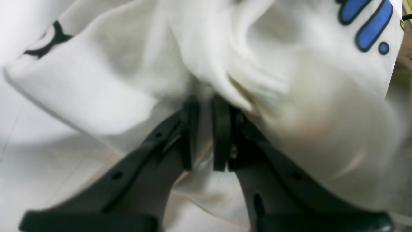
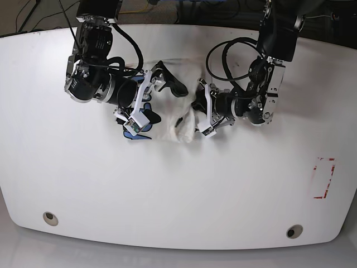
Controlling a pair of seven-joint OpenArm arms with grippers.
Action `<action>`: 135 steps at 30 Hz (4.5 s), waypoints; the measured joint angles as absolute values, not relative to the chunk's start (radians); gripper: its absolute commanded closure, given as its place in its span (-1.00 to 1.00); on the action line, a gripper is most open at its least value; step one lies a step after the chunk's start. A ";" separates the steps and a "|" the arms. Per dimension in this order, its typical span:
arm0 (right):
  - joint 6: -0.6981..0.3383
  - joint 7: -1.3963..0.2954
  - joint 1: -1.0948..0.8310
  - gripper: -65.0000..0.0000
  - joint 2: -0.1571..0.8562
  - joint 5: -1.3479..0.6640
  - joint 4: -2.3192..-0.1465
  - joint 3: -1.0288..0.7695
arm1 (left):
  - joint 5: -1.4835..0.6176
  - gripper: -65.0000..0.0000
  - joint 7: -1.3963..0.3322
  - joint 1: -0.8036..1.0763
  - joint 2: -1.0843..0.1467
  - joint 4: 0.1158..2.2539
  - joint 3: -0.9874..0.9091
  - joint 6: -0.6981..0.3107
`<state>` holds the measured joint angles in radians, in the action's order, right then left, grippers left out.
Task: Layout the t-shirt on the table in an organized manner, then fold the t-shirt properly
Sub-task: 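Fold the shirt strip in half, bringing the grippers together, then regrasp the folded bundle edges with both grippers, then fold the bundle over again with both grippers toward the printed lettering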
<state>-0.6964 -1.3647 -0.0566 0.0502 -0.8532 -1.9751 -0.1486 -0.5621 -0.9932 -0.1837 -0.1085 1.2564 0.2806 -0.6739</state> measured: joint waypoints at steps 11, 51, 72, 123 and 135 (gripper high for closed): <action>-0.696 -1.364 -0.057 -1.00 0.118 -0.860 -1.975 -0.151 | -0.554 0.75 -1.003 -0.184 -0.108 1.282 0.281 -0.669; -0.697 -1.254 0.022 -0.99 0.204 -0.721 -1.953 -0.146 | -0.547 -0.13 -1.090 -0.162 -0.008 1.830 -0.310 -0.646; -0.689 -0.773 0.097 0.77 0.216 -0.339 -1.607 0.033 | -0.334 0.77 -1.127 0.042 -0.037 1.822 0.179 -0.656; -0.695 -0.660 -0.260 0.74 0.233 -0.397 -1.991 -0.110 | -0.176 0.77 -1.029 -0.118 -0.123 1.844 0.314 -0.697; -0.696 -0.655 -0.094 0.74 0.241 -0.403 -1.673 -0.135 | -0.176 0.77 -0.953 0.034 -0.044 1.764 0.310 -0.698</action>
<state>-0.6956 -0.6552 -0.0944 0.2409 -0.4030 -1.6726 -0.1352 -0.1764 -0.9535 0.0341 -0.0441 1.7641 0.3103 -0.6979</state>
